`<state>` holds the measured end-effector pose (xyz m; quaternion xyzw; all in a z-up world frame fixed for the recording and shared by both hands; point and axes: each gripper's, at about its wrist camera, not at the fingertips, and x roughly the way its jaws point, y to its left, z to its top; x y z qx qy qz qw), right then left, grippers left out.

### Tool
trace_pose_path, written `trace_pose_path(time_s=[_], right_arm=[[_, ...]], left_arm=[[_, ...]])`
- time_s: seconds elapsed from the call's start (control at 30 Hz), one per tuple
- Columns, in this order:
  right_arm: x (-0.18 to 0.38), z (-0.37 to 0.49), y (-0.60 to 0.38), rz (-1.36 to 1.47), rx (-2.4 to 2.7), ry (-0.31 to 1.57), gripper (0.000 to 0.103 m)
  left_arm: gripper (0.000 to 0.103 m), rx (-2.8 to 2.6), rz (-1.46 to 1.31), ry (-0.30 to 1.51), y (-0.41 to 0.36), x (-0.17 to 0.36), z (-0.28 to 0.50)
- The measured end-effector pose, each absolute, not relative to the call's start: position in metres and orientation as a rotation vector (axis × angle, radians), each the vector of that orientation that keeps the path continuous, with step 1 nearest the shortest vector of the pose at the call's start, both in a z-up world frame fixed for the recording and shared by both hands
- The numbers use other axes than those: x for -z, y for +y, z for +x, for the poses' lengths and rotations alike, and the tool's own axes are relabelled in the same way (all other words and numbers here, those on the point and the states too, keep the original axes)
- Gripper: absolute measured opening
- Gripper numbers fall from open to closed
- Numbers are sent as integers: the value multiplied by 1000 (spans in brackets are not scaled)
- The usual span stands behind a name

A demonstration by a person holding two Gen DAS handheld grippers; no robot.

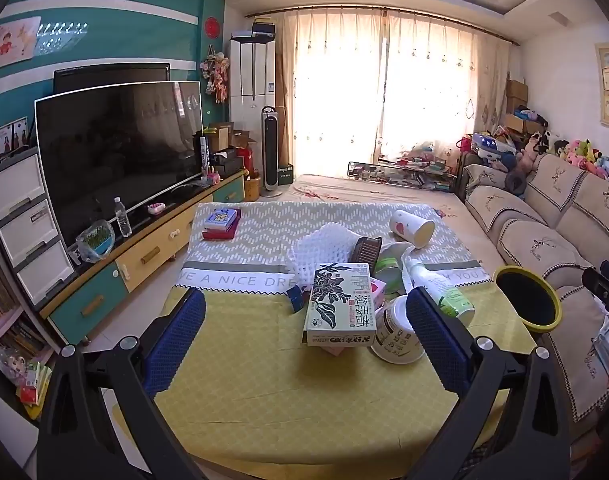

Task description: Collect trash

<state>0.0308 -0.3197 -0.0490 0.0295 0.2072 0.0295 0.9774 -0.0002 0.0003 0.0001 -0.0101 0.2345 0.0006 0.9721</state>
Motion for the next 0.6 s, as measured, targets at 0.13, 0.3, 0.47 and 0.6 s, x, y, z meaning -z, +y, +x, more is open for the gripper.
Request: trace_pose_path(time_s=[0.13,0.3,0.47,0.6], right_arm=[[48,29,-319,57,-60,420,97],[52,31,-320,62,-59,427,97],[55,33,-320,70,-61,433,97],[54,37,-321,71,-64,440,97]], left_arm=[[99,0,-12,475,1,0,-1],[99,-4,-4,482,0,0,3],[99,-4,2,483,-3,-1,0],[99,-2,-7,491,-3,5,5]])
